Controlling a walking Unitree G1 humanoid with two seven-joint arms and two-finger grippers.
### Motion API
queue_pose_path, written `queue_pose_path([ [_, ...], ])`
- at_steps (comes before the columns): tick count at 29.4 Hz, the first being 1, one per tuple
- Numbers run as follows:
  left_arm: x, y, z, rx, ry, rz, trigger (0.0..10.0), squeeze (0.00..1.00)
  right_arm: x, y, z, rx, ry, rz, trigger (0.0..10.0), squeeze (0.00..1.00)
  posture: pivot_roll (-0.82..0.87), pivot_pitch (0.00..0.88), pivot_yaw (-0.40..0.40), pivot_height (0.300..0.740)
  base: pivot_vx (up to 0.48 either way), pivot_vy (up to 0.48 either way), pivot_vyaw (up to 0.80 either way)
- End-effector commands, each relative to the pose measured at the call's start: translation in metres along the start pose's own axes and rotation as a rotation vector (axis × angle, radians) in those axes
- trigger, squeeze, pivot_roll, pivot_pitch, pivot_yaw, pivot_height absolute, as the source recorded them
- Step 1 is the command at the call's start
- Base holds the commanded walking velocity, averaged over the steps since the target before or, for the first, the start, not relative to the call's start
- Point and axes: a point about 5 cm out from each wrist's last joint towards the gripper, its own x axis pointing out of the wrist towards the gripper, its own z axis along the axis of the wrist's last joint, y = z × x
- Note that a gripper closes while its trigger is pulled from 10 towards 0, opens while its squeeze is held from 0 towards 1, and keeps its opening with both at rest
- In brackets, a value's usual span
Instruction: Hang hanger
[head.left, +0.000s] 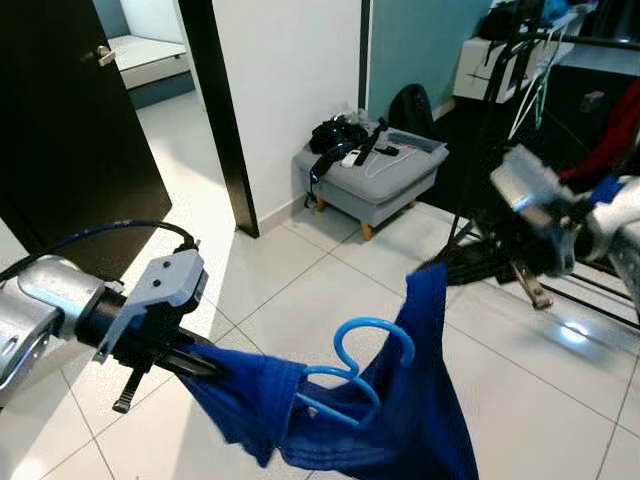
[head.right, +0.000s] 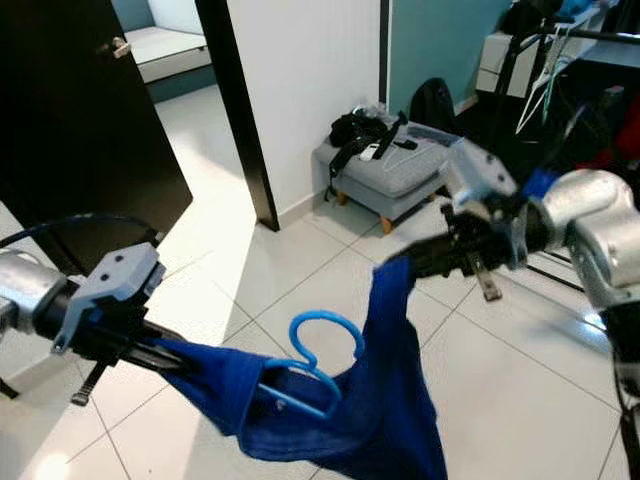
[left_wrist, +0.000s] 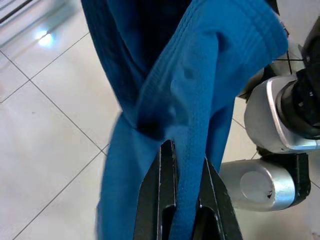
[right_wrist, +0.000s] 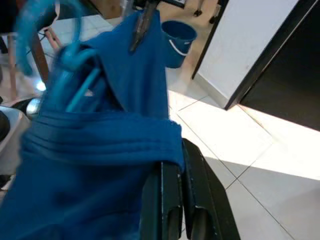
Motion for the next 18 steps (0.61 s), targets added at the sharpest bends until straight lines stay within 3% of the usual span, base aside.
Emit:
queue_pose_path([
  [1,-0.001,-0.001,0.004,0.01,-0.017,-0.007,10.0,0.0,0.001,-0.005,-0.003,-0.028,0.043,-0.006,0.0,0.0,-0.05,0.0,0.057,0.731,0.0,0.0,0.0],
  [11,-0.002,0.005,0.011,0.043,-0.057,0.061,10.0,0.0,0.03,0.005,-0.031,-0.006,0.119,0.082,0.0,0.0,-0.04,0.0,0.048,0.731,0.0,0.0,0.0],
  [13,-0.002,0.006,0.013,0.046,-0.071,0.067,10.0,0.0,0.037,0.002,-0.034,-0.03,0.108,0.048,0.0,0.0,-0.04,0.0,0.05,0.731,0.0,0.0,0.0],
  [14,0.0,0.006,0.018,0.051,-0.114,0.062,10.0,0.0,0.046,-0.011,-0.038,-0.047,0.079,-0.092,0.0,0.0,-0.04,0.0,0.05,0.731,0.0,0.0,0.0],
  [15,0.002,0.006,0.025,0.051,-0.193,0.053,10.0,0.0,0.055,-0.024,-0.045,-0.033,0.076,-0.237,3.2,0.0,-0.04,0.0,0.05,0.731,0.0,0.0,0.0],
  [16,0.004,0.006,0.031,0.05,-0.247,0.045,10.0,0.0,0.061,-0.032,-0.05,-0.018,0.08,-0.331,3.2,0.0,-0.04,0.0,0.05,0.731,0.0,0.0,0.0],
  [17,0.004,0.006,0.031,0.05,-0.247,0.045,10.0,0.0,0.061,-0.032,-0.05,-0.018,0.08,-0.331,3.2,0.0,-0.04,0.0,0.05,0.731,0.0,0.0,0.0],
  [18,0.005,0.005,0.036,0.048,-0.305,0.036,10.0,0.0,0.066,-0.036,-0.056,0.02,0.082,-0.385,10.0,0.0,-0.04,0.0,0.05,0.731,0.0,0.0,0.0],
])
